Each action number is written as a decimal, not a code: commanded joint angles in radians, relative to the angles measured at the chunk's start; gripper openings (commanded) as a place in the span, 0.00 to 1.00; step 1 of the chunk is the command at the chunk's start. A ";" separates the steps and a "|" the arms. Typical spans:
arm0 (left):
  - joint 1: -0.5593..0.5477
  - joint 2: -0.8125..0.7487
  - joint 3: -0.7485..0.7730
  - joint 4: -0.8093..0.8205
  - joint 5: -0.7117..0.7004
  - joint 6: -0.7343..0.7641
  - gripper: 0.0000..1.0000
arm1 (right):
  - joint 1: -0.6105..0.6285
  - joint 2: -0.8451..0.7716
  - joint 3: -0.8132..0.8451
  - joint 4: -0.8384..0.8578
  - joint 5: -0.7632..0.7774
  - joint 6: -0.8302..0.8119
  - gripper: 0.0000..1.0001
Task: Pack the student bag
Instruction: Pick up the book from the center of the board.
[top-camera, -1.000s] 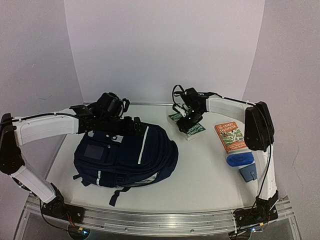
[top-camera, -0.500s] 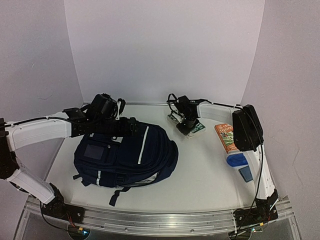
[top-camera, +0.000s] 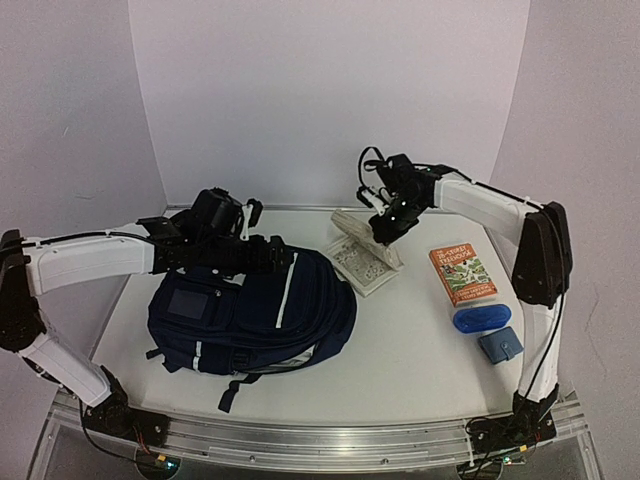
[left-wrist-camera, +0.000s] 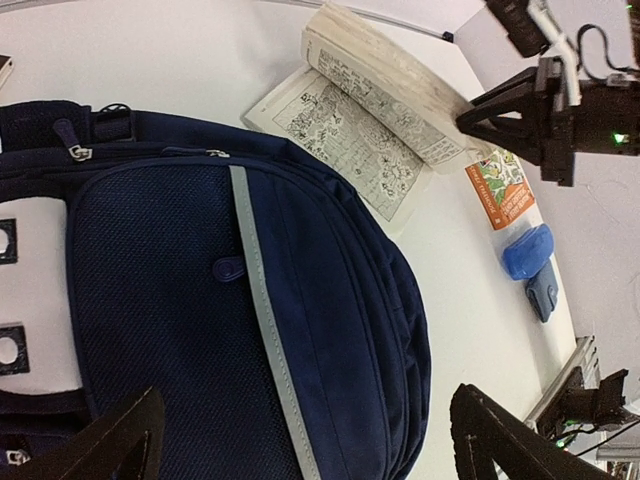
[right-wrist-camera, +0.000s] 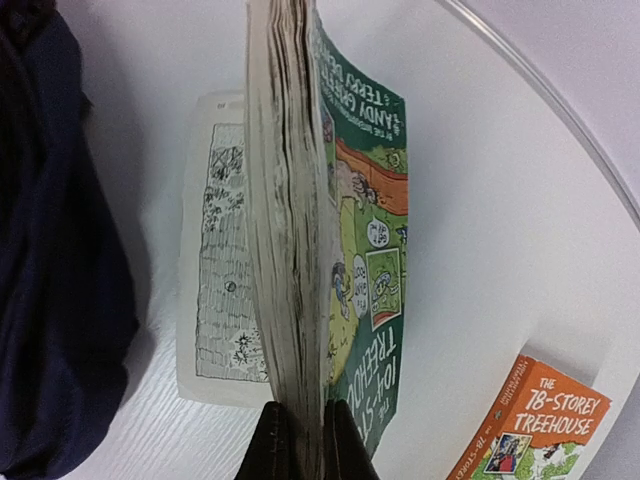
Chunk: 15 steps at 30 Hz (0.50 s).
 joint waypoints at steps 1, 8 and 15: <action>0.002 0.025 0.066 0.117 0.069 0.012 1.00 | -0.018 -0.168 0.023 0.029 -0.069 0.034 0.00; 0.002 -0.028 0.066 0.203 0.058 0.007 1.00 | -0.017 -0.294 0.081 0.026 -0.225 0.063 0.00; 0.015 -0.145 0.077 0.065 -0.087 -0.005 1.00 | 0.003 -0.304 0.110 0.022 -0.486 0.155 0.00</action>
